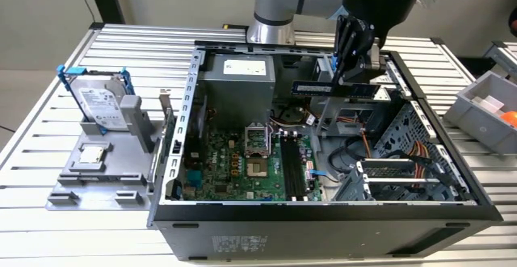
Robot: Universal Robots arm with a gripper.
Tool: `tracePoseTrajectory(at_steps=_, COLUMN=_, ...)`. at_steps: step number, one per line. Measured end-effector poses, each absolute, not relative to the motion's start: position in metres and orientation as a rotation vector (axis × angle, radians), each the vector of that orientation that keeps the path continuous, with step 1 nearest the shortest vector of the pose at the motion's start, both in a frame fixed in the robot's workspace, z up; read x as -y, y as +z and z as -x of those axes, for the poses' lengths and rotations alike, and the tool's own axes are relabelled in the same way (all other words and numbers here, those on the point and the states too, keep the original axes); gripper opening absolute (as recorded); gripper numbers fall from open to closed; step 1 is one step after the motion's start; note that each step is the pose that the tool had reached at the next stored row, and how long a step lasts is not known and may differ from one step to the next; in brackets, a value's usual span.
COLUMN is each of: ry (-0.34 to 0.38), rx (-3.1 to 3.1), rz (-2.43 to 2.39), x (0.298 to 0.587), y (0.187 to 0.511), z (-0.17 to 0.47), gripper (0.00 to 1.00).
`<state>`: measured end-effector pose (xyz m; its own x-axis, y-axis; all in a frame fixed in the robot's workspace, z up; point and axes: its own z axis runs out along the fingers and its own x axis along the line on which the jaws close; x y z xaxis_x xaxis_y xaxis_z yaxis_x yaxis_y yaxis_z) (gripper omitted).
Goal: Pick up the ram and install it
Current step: 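Insert the ram into the slot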
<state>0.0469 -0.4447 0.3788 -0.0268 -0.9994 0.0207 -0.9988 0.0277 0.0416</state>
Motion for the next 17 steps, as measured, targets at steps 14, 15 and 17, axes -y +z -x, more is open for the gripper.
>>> tracePoseTrajectory(at_steps=14, ry=-0.026, rx=2.29, rz=-2.087, x=0.4446, y=0.3787, z=-0.0469, gripper=0.0)
tracePoseTrajectory(at_steps=15, ry=-0.026, rx=2.3, rz=-2.076, x=0.4448, y=0.3787, z=-0.0469, gripper=0.0)
tracePoseTrajectory(at_steps=17, ry=-0.027, rx=2.317, rz=-2.057, x=0.445, y=0.3788, z=-0.0469, gripper=0.0)
